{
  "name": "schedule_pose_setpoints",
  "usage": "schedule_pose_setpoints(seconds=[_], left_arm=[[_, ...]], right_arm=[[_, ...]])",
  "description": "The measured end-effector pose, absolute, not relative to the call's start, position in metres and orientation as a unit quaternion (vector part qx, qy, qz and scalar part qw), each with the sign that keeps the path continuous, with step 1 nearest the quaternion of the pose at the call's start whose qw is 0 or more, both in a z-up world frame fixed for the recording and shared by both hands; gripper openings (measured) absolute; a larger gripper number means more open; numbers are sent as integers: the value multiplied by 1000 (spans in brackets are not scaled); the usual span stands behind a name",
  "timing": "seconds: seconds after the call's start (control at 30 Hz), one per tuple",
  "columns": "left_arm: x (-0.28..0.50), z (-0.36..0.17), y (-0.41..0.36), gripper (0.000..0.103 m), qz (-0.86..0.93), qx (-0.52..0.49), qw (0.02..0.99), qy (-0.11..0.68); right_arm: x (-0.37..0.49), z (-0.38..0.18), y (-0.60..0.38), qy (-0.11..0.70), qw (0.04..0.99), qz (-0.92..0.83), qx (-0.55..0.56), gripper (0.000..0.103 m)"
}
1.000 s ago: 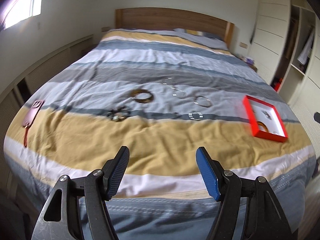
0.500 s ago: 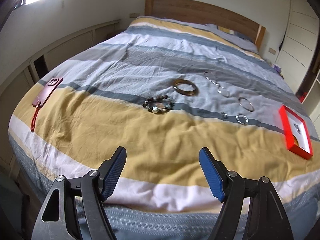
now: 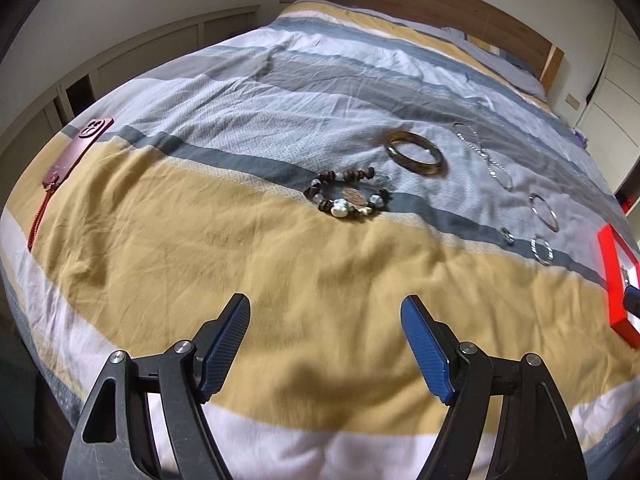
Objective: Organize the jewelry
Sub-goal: 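Grasp the beaded bracelet with the left tool while the right tool grasps a twisted silver hoop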
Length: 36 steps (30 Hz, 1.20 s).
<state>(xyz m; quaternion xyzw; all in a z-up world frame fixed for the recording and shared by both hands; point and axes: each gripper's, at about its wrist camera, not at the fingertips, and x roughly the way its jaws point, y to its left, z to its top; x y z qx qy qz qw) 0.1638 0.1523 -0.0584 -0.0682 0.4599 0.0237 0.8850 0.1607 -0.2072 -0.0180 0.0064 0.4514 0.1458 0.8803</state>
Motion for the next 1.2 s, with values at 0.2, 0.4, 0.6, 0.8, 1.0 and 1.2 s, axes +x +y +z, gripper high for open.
schedule_pose_setpoints(seconds=[0.2, 0.4, 0.6, 0.8, 1.0, 1.2], left_arm=[[192, -66, 157, 82, 23, -69, 885, 460], [222, -71, 160, 85, 27, -69, 889, 451], [249, -80, 158, 86, 19, -66, 887, 457], [268, -91, 146, 86, 10, -46, 885, 464], [284, -101, 142, 85, 17, -31, 882, 470], [285, -100, 135, 49, 1, -22, 885, 466]], right_arm=[[194, -41, -186, 463, 870, 167, 1, 41], [222, -59, -160, 470, 863, 183, -23, 45], [241, -76, -145, 477, 858, 189, -39, 45], [250, -87, -142, 481, 854, 192, -42, 45], [259, -90, -139, 476, 856, 196, -46, 45], [263, -92, -140, 474, 857, 199, -43, 37]])
